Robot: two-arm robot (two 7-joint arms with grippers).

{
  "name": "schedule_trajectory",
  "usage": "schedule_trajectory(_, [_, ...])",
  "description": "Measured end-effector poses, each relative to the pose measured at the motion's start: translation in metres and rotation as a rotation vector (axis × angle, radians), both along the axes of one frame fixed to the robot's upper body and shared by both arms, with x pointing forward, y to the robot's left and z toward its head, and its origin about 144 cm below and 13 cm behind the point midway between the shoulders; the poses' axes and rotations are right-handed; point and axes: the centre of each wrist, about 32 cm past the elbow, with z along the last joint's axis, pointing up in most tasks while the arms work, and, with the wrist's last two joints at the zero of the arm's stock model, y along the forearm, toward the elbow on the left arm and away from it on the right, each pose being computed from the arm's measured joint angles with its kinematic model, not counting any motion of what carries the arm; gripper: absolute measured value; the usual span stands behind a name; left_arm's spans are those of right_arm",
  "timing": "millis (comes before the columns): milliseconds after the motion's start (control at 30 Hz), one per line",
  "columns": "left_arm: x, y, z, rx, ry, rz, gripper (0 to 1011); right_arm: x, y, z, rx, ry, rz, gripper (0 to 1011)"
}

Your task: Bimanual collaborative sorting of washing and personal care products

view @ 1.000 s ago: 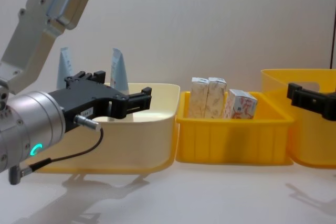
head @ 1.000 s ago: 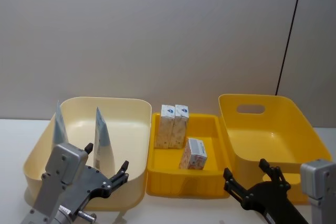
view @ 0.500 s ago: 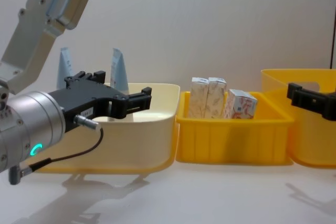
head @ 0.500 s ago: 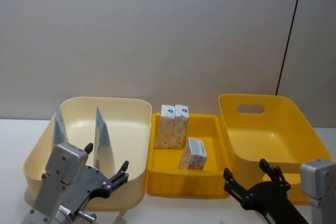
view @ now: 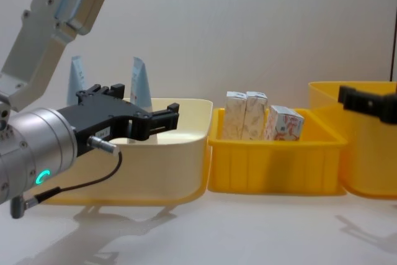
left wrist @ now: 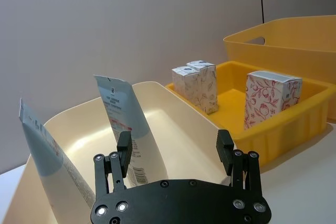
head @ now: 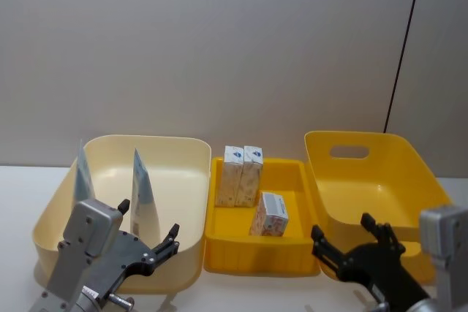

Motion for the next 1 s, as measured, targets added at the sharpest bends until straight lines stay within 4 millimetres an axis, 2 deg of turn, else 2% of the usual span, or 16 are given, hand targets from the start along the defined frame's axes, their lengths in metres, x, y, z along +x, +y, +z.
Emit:
schedule_trajectory(467, [0.000, 0.000, 0.000, 0.000, 0.000, 0.000, 1003, 0.015, 0.004, 0.078, -0.022, 0.083, 0.080, 1001])
schedule_trajectory(667, [0.000, 0.000, 0.000, 0.000, 0.000, 0.000, 1003, 0.020, 0.009, 0.101, -0.029, 0.149, 0.088, 1001])
schedule_trajectory(1000, [0.000, 0.000, 0.000, 0.000, 0.000, 0.000, 1003, 0.030, 0.018, 0.121, -0.043, 0.272, 0.065, 1001])
